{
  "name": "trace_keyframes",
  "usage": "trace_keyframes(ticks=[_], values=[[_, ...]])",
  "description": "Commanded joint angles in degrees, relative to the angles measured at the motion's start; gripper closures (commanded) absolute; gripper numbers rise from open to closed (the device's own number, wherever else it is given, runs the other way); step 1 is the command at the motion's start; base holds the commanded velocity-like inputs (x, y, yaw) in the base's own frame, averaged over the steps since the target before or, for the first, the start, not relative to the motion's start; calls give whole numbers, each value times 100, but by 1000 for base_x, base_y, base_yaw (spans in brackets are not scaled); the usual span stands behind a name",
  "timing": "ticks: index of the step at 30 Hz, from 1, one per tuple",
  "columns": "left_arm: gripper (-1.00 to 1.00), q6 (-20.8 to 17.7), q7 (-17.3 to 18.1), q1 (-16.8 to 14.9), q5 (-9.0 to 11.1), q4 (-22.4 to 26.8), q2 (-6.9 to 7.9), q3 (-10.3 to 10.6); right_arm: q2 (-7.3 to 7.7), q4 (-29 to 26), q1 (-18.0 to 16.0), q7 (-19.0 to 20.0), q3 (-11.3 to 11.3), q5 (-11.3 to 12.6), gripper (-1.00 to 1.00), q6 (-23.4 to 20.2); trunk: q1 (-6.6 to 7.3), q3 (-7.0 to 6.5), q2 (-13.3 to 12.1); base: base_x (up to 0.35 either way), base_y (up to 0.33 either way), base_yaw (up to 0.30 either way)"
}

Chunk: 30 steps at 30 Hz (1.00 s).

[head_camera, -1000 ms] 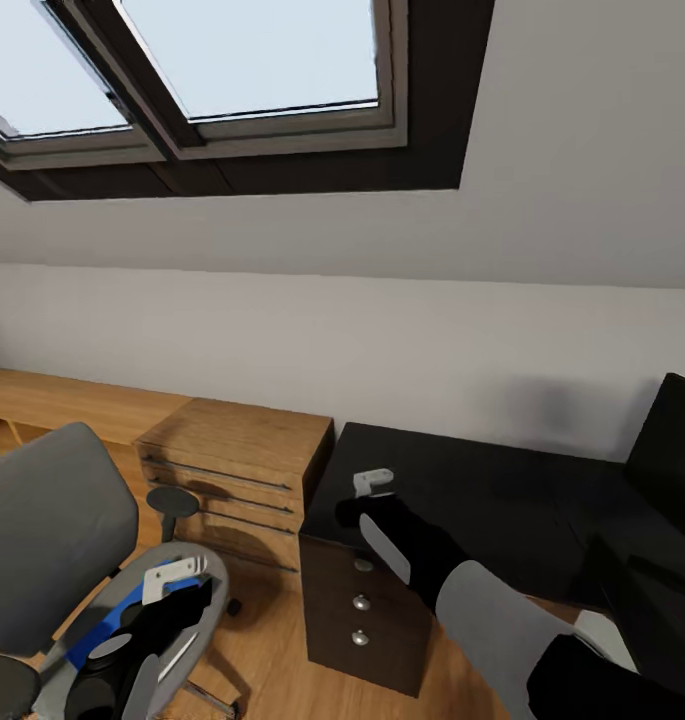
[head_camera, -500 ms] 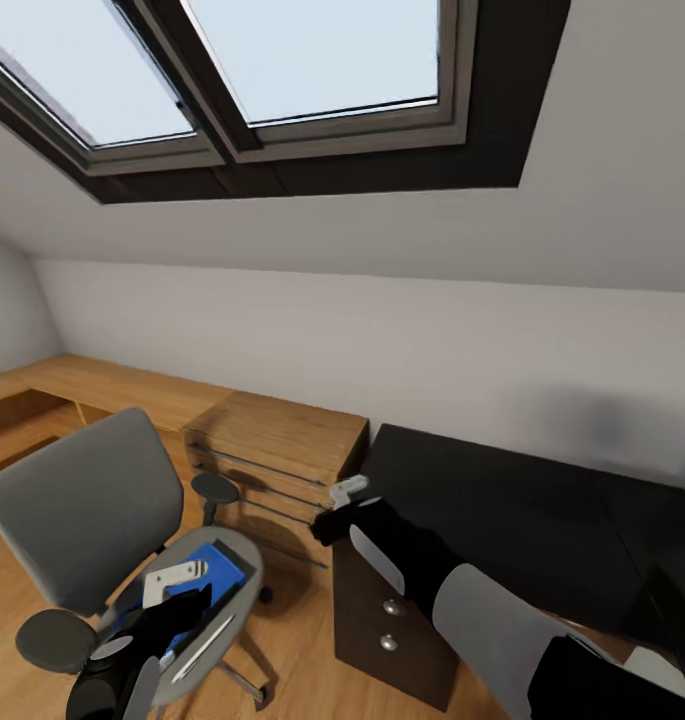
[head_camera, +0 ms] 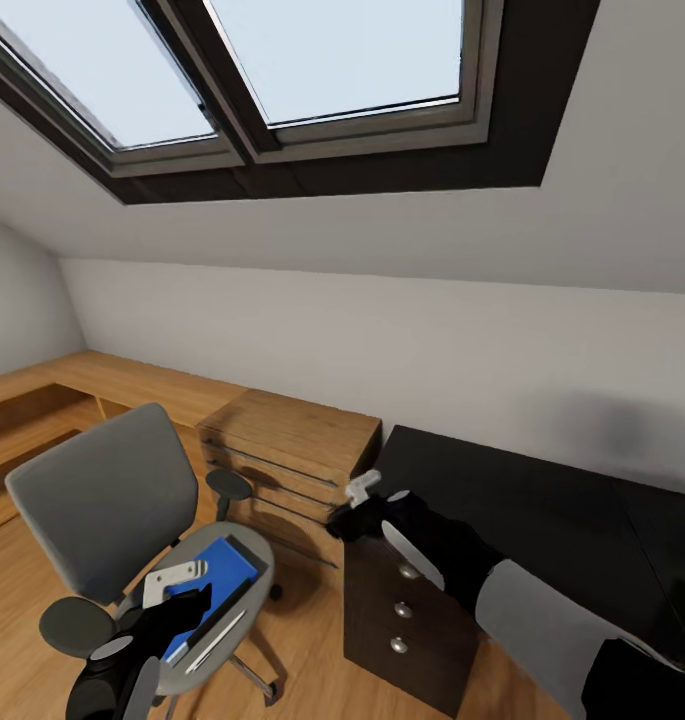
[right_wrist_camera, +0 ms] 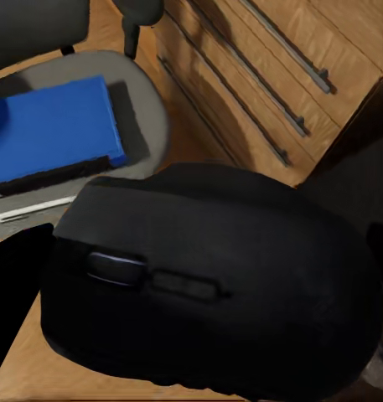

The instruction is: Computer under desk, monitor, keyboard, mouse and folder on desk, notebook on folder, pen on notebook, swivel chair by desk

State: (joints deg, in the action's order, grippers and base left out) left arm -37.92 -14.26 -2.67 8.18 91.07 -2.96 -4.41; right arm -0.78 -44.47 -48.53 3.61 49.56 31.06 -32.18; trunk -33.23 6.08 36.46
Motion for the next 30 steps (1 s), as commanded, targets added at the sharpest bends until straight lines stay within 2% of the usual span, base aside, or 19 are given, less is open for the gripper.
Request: trace_keyframes(ticks=[1, 2, 4, 6, 13, 23, 30], values=[[-100, -22, -41, -5, 61, 7, -3, -1, 26, -13, -7, 21, 83, -62, 100, -40, -2, 11, 9, 0, 0, 1], [-100, -22, -41, -5, 61, 7, -3, 7, 69, -2, -7, 38, 561, -495, 100, -169, -2, 11, 9, 0, 0, 0], [-100, -22, -41, -5, 61, 7, -3, 9, 105, 14, -7, 44, 738, -661, 100, -198, -2, 11, 9, 0, 0, 0], [-100, -22, -41, -5, 61, 7, -3, 10, 251, 18, -7, 182, 852, -759, 100, -214, -2, 11, 9, 0, 0, 0], [-100, -22, -41, -5, 61, 7, -3, 18, 392, 21, -7, 493, 878, -802, 100, -212, -2, 11, 9, 0, 0, 0], [-100, -22, -41, -5, 61, 7, -3, 16, 401, 18, -7, 515, 880, -799, 100, -210, -2, 11, 9, 5, 0, 0], [-100, -13, -41, -5, 61, 7, -3, 3, 372, 11, -7, 488, 876, -762, 100, -203, -2, 11, 9, 265, 0, 0]])
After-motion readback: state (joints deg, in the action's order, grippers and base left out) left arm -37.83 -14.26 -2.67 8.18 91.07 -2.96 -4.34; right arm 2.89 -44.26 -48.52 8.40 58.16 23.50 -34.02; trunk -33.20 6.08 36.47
